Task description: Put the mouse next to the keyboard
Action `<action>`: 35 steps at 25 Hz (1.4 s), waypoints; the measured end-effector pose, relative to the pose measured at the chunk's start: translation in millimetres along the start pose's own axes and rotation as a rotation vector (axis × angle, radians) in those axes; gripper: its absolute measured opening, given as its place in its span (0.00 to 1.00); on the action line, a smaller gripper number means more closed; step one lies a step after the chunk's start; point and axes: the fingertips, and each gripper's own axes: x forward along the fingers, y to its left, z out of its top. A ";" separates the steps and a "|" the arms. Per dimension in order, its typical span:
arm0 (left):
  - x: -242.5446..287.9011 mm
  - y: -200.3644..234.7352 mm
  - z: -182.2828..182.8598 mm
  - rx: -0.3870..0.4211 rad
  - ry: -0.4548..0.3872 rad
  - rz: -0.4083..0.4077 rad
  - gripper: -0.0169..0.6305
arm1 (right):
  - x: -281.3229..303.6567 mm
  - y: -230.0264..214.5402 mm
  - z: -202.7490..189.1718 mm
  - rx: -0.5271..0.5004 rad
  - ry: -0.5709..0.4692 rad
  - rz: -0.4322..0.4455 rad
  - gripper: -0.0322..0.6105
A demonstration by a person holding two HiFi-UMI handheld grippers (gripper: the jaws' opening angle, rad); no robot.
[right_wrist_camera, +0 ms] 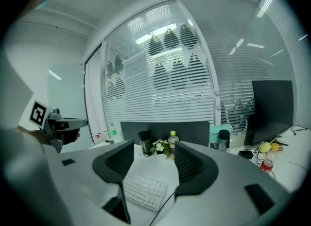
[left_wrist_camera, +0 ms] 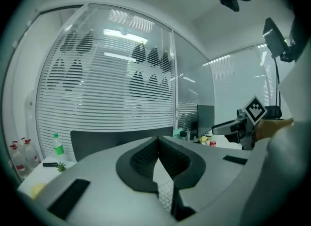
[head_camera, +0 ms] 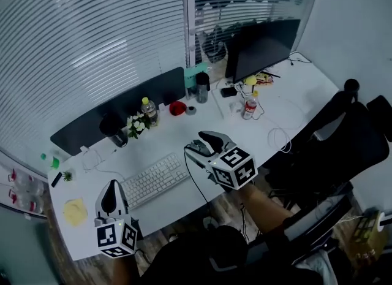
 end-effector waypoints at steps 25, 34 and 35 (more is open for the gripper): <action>-5.4 9.6 51.7 0.044 -0.054 -0.006 0.07 | -27.8 46.9 79.5 -0.081 -0.150 -0.015 0.05; -5.3 22.5 48.2 0.087 -0.069 0.061 0.07 | -19.3 49.8 80.0 -0.111 -0.146 -0.026 0.05; -5.4 23.8 49.1 0.087 -0.074 0.067 0.07 | -18.5 49.5 80.5 -0.113 -0.145 -0.027 0.05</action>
